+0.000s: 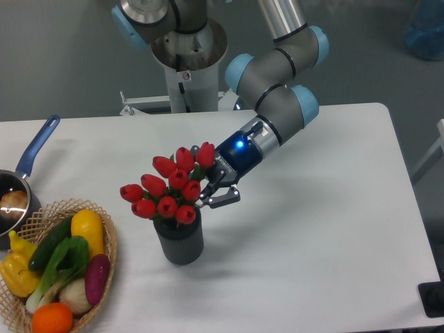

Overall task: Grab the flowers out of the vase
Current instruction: 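Lift the gripped tulip bunch up and out of the grey vase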

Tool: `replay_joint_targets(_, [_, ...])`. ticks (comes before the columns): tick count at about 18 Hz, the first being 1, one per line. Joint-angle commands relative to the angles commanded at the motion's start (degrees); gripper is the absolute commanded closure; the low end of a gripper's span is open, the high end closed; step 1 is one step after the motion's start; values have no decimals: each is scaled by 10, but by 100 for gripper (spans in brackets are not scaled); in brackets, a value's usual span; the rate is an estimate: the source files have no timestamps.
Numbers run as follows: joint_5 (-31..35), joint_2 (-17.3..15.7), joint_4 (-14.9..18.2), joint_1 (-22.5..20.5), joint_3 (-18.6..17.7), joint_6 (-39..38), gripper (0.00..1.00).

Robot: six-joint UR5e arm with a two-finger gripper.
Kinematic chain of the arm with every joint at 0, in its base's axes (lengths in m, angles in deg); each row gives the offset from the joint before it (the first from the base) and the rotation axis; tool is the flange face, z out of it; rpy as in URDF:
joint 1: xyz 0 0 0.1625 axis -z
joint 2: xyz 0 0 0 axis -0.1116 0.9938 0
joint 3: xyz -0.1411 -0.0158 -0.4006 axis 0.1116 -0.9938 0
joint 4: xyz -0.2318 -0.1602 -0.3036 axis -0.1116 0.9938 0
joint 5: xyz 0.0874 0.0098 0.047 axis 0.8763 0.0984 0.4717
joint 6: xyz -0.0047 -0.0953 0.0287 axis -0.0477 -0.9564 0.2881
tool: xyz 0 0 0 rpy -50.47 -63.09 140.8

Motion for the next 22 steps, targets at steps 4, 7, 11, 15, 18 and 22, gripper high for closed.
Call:
replay_joint_targets(4, [-15,-7,0,-3,-7,1,58])
replay_joint_targets(7, [-40,-9,0,-3,-7,1,58])
replay_joint_targets(11, [-44,-13,0,-3,-8,0,58])
replay_joint_targets(15, [-47,-20,1,-2,-8,-5,58])
replay_joint_targets(18, [-52,-23,1,-4,-4,-8,58])
replay_joint_targets(22, [-54,-32,2,-17,0,-12,58])
